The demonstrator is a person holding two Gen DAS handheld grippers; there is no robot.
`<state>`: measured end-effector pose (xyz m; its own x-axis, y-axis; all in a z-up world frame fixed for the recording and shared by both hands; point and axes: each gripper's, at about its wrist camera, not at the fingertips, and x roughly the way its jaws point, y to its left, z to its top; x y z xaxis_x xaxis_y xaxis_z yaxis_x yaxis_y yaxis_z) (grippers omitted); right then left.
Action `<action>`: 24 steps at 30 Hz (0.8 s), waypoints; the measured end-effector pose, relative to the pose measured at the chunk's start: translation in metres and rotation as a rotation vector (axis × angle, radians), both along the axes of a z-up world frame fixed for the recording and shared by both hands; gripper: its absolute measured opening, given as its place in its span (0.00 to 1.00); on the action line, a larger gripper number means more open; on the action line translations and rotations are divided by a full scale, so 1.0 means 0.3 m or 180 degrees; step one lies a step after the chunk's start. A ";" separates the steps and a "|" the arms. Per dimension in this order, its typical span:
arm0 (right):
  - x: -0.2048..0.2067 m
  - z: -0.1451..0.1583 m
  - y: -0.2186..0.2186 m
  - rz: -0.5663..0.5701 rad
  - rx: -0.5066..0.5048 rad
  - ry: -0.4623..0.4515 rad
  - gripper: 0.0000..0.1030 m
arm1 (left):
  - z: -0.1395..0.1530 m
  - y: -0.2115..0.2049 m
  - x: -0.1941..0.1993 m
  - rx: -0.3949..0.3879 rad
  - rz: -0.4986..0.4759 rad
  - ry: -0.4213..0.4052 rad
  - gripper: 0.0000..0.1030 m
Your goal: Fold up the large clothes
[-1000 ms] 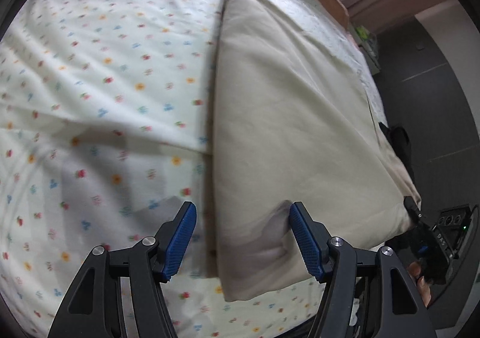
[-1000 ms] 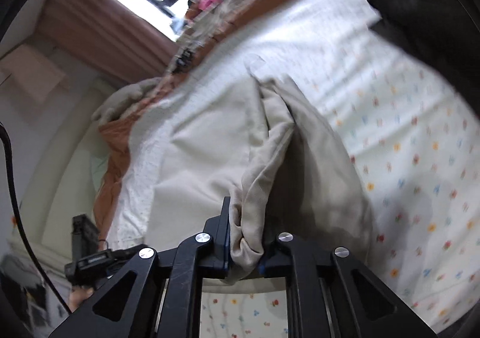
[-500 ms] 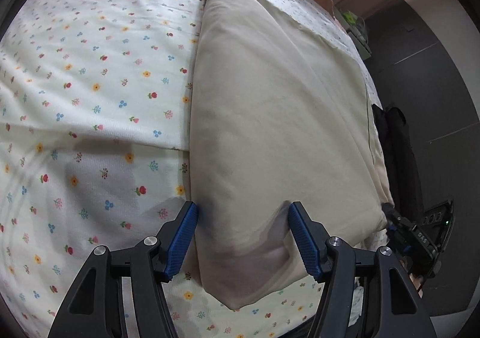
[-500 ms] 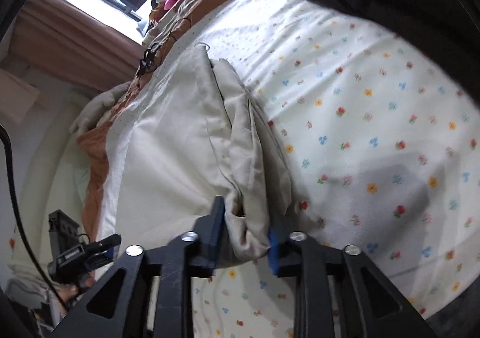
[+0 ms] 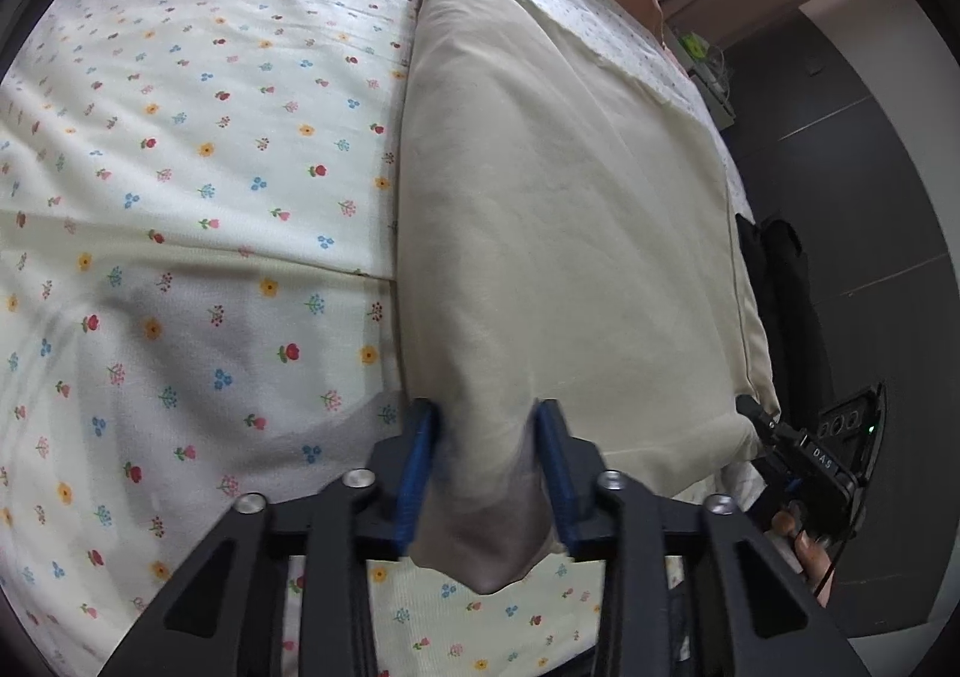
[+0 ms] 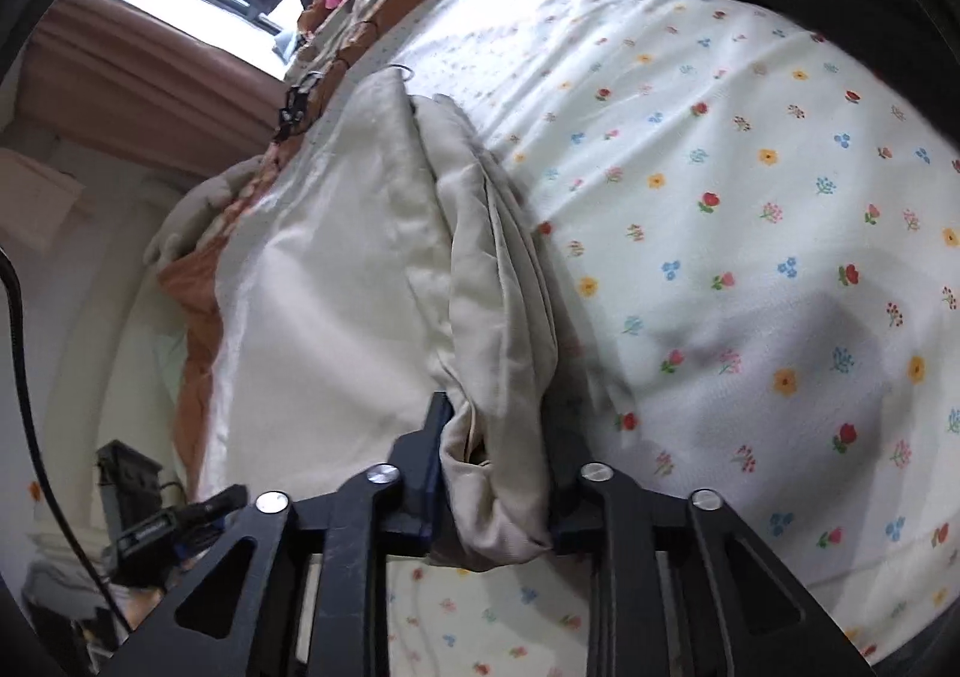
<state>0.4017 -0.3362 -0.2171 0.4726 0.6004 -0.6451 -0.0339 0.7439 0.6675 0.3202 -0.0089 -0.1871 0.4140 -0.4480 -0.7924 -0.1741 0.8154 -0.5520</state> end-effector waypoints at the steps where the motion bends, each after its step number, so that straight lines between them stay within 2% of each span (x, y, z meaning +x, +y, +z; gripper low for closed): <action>1: -0.007 0.012 -0.001 0.0023 0.0045 -0.0020 0.20 | 0.010 0.006 -0.002 -0.0022 0.0001 -0.0015 0.28; 3: -0.014 0.028 0.008 0.0047 0.0055 -0.0035 0.18 | 0.029 0.015 -0.011 -0.0006 -0.0017 -0.0054 0.24; 9: -0.077 0.060 0.069 0.0104 0.0067 -0.0038 0.18 | 0.060 0.049 -0.047 -0.0053 -0.0054 -0.0077 0.22; 24: -0.312 0.032 0.113 0.0437 0.0135 0.0124 0.18 | 0.092 0.098 -0.224 0.0003 -0.0285 -0.0064 0.22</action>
<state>0.3082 -0.3024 -0.2076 0.3591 0.6849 -0.6340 -0.1069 0.7051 0.7010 0.2530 0.0204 -0.1594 0.3882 -0.4831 -0.7848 -0.0896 0.8278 -0.5539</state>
